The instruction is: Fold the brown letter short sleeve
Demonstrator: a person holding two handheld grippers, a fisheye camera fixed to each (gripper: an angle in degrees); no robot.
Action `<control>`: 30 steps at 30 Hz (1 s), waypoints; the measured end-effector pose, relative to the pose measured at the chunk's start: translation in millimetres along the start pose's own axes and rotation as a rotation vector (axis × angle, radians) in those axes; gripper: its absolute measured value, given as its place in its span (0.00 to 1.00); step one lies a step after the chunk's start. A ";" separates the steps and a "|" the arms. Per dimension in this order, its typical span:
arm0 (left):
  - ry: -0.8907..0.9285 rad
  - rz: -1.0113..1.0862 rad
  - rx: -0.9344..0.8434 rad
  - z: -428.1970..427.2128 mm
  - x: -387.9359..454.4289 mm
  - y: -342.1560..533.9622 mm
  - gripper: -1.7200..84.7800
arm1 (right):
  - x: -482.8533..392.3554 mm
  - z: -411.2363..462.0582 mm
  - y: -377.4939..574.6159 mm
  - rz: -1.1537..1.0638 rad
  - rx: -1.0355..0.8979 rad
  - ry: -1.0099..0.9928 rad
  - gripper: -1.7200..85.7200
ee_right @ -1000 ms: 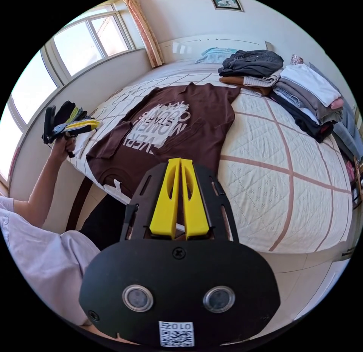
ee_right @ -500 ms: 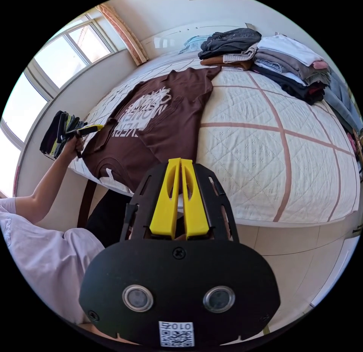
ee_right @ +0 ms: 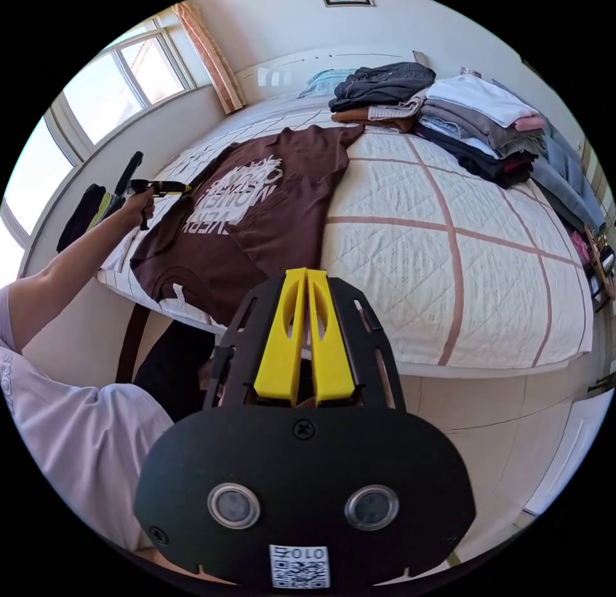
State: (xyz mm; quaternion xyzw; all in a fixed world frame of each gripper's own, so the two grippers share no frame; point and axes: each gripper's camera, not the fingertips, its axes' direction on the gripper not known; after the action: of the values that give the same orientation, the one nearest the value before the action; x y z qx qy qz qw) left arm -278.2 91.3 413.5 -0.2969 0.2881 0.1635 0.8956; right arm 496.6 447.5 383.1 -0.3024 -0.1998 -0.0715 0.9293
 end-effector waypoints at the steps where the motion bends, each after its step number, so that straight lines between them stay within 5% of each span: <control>1: 0.011 -0.041 0.016 -2.6 -11.0 5.0 0.05 | 2.6 -0.3 4.4 0.023 0.002 -0.014 0.05; 6: 0.102 -0.076 0.000 1.1 -25.4 23.8 0.03 | -6.0 8.6 5.7 0.042 -0.007 -0.021 0.05; 11: -0.128 -0.027 0.128 -30.0 9.4 57.2 0.04 | -43.0 11.0 -6.5 -0.018 0.053 0.000 0.05; 15: -0.163 0.145 0.105 -23.3 46.1 89.5 0.05 | -61.7 27.2 -16.9 -0.060 0.028 -0.025 0.05; 20: -0.084 0.109 0.131 -36.4 42.6 133.9 0.07 | -68.1 44.6 -17.2 -0.070 -0.043 -0.035 0.06; 24: -0.129 0.480 0.251 -73.3 95.3 203.4 0.10 | -103.1 23.5 11.0 -0.273 0.085 0.048 0.10; 30: -0.381 0.951 0.108 -41.0 175.7 317.1 0.13 | -192.5 31.8 78.6 -0.798 0.134 0.322 0.15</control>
State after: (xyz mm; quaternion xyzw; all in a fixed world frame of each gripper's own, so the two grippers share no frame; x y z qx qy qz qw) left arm -305.4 331.2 140.0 -0.0513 0.2309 0.5890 0.7728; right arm 330.9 532.0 284.8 -0.1253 -0.1580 -0.4583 0.8656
